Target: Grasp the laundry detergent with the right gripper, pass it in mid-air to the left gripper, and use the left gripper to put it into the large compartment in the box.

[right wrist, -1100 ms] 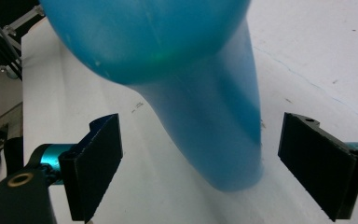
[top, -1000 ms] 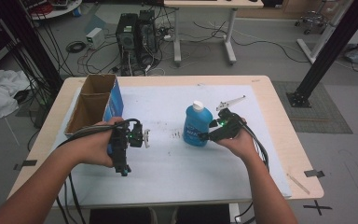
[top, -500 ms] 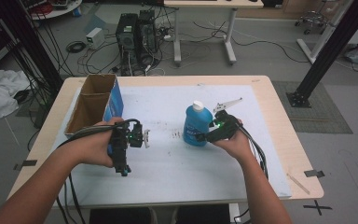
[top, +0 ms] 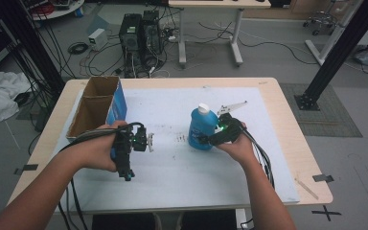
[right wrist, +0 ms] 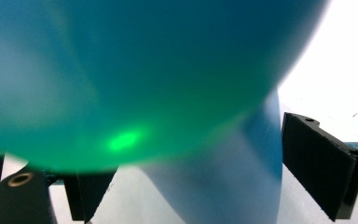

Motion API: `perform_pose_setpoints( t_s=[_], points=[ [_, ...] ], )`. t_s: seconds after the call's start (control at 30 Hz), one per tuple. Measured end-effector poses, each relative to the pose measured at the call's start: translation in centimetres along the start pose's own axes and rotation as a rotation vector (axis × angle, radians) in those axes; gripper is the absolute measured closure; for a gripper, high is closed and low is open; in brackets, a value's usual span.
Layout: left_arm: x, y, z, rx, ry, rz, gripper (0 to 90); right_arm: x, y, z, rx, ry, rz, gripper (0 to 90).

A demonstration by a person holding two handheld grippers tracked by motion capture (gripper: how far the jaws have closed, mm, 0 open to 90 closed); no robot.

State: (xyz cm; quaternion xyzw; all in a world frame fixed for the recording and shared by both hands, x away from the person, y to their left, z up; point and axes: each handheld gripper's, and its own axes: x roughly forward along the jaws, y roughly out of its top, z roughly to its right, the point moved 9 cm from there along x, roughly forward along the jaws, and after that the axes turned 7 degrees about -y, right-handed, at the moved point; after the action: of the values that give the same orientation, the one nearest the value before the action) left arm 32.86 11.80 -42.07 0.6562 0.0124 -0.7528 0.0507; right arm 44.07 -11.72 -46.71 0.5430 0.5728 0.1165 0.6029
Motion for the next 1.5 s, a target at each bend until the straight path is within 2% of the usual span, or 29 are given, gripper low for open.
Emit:
perform_pose_setpoints(
  t_s=[0.27,0.3,0.43,0.67,0.93,1.5],
  points=[
    [0.02,0.02,-0.13,0.000,-0.001,0.000,1.8,0.24,0.25,-0.09,-0.011,-0.003,0.019,13.4],
    [0.02,0.02,-0.15,-0.001,0.001,0.000,1.8,0.26,0.25,-0.06,-0.011,-0.003,0.020,17.3],
    [0.05,0.00,-0.13,-0.004,0.001,0.001,1.7,0.40,0.20,0.01,-0.017,-0.008,0.020,17.8],
    [0.11,-0.19,-0.20,-0.007,-0.001,0.000,1.8,0.56,0.28,-0.18,-0.025,-0.006,0.025,24.1],
    [0.16,-0.29,-0.26,-0.006,0.000,0.000,1.8,0.36,0.70,-0.28,-0.031,-0.005,0.057,26.8],
    [0.13,-0.40,-0.21,-0.013,0.001,0.000,1.8,0.67,0.67,-0.03,-0.058,-0.035,0.064,34.0]
  ],
)
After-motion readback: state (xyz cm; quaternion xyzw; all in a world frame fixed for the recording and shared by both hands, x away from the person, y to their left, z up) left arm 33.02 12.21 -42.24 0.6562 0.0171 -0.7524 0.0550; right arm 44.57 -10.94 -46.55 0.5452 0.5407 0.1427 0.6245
